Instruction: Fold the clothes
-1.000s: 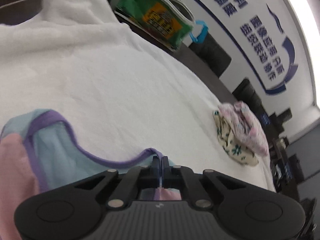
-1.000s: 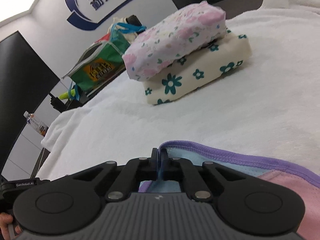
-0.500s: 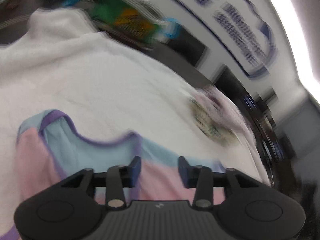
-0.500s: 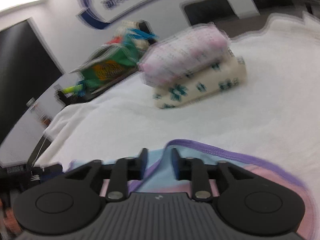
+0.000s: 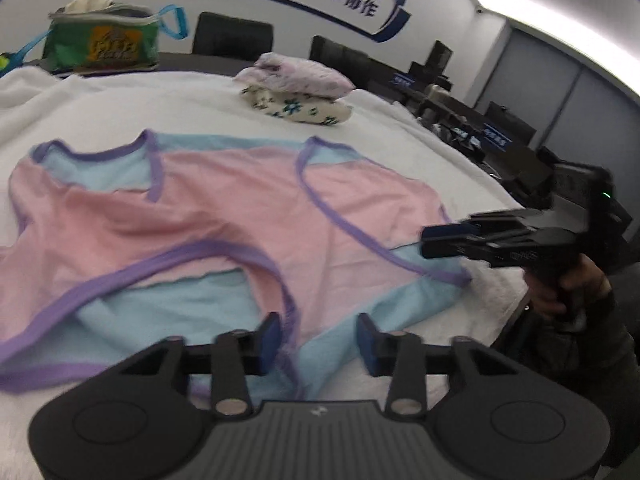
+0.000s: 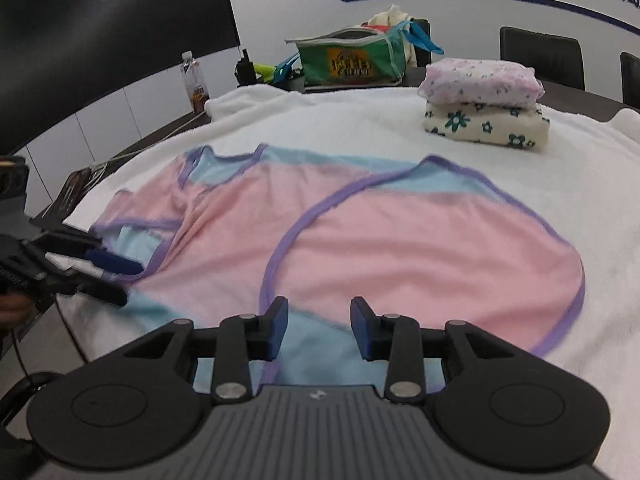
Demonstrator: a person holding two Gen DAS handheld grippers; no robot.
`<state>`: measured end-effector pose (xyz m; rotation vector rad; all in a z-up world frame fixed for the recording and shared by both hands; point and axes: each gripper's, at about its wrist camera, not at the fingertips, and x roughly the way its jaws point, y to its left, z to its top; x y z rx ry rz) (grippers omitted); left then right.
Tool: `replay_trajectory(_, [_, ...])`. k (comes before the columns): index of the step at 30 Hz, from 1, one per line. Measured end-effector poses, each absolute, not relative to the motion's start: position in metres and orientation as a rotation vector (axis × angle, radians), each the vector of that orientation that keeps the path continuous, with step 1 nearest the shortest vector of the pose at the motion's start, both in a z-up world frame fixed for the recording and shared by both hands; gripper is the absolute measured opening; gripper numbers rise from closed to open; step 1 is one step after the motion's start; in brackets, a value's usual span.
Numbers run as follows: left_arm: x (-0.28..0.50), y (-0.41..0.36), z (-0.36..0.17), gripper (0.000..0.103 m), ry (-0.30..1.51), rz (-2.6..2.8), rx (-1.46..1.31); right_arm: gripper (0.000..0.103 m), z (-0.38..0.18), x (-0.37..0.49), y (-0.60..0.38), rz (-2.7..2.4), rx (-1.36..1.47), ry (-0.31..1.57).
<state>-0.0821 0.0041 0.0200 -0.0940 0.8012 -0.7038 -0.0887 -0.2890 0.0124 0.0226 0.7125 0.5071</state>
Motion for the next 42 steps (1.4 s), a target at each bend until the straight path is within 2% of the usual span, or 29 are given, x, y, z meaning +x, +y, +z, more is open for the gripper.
replay_trajectory(3, [-0.082, 0.013, 0.018, 0.017, 0.811, -0.675, -0.122, 0.035, 0.009, -0.106, -0.288, 0.555, 0.034, 0.691])
replay_trajectory(4, [-0.083, 0.016, 0.018, 0.010, 0.813, -0.663, -0.132, 0.034, 0.007, -0.110, -0.285, 0.567, 0.017, 0.690])
replay_trajectory(6, [-0.083, 0.023, 0.017, 0.007, 0.818, -0.640, -0.151, 0.013, 0.001, -0.118, -0.277, 0.577, -0.036, 0.696])
replay_trajectory(7, [-0.083, 0.026, 0.017, 0.006, 0.820, -0.629, -0.161, 0.007, -0.001, -0.120, -0.275, 0.570, -0.058, 0.702])
replay_trajectory(9, [-0.083, 0.032, 0.017, 0.006, 0.819, -0.620, -0.182, 0.007, 0.000, -0.125, -0.275, 0.567, -0.076, 0.691])
replay_trajectory(13, [-0.089, 0.043, 0.022, 0.010, 0.779, -0.600, -0.197, 0.010, 0.005, -0.132, -0.281, 0.548, -0.072, 0.662])
replay_trajectory(16, [-0.098, 0.054, 0.028, 0.010, 0.733, -0.590, -0.201, 0.018, 0.009, -0.139, -0.284, 0.542, -0.086, 0.627])
replay_trajectory(18, [-0.107, 0.058, 0.033, 0.024, 0.686, -0.627, -0.189, 0.023, 0.014, -0.142, -0.283, 0.538, -0.084, 0.597])
replay_trajectory(19, [-0.112, 0.054, 0.034, 0.040, 0.668, -0.658, -0.167, 0.025, 0.016, -0.144, -0.282, 0.553, -0.081, 0.578])
replay_trajectory(20, [-0.116, 0.049, 0.035, 0.047, 0.650, -0.688, -0.145, 0.030, 0.018, -0.145, -0.277, 0.580, -0.082, 0.559])
replay_trajectory(22, [-0.117, 0.038, 0.031, 0.046, 0.661, -0.688, -0.095, 0.036, 0.021, -0.146, -0.266, 0.626, -0.094, 0.532])
replay_trajectory(23, [-0.115, 0.033, 0.029, 0.038, 0.683, -0.673, -0.072, 0.036, 0.020, -0.145, -0.260, 0.645, -0.120, 0.528])
replay_trajectory(24, [-0.113, 0.029, 0.026, 0.027, 0.706, -0.658, -0.050, 0.036, 0.019, -0.145, -0.258, 0.640, -0.138, 0.532])
replay_trajectory(25, [-0.111, 0.024, 0.023, 0.006, 0.728, -0.643, -0.028, 0.036, 0.018, -0.144, -0.257, 0.634, -0.156, 0.536])
replay_trajectory(36, [-0.111, 0.055, 0.013, 0.005, 0.739, -0.607, -0.098, 0.034, 0.001, -0.151, -0.294, 0.546, -0.106, 0.620])
replay_trajectory(42, [-0.113, 0.056, 0.024, 0.017, 0.707, -0.606, -0.109, 0.037, 0.011, -0.143, -0.313, 0.471, -0.029, 0.560])
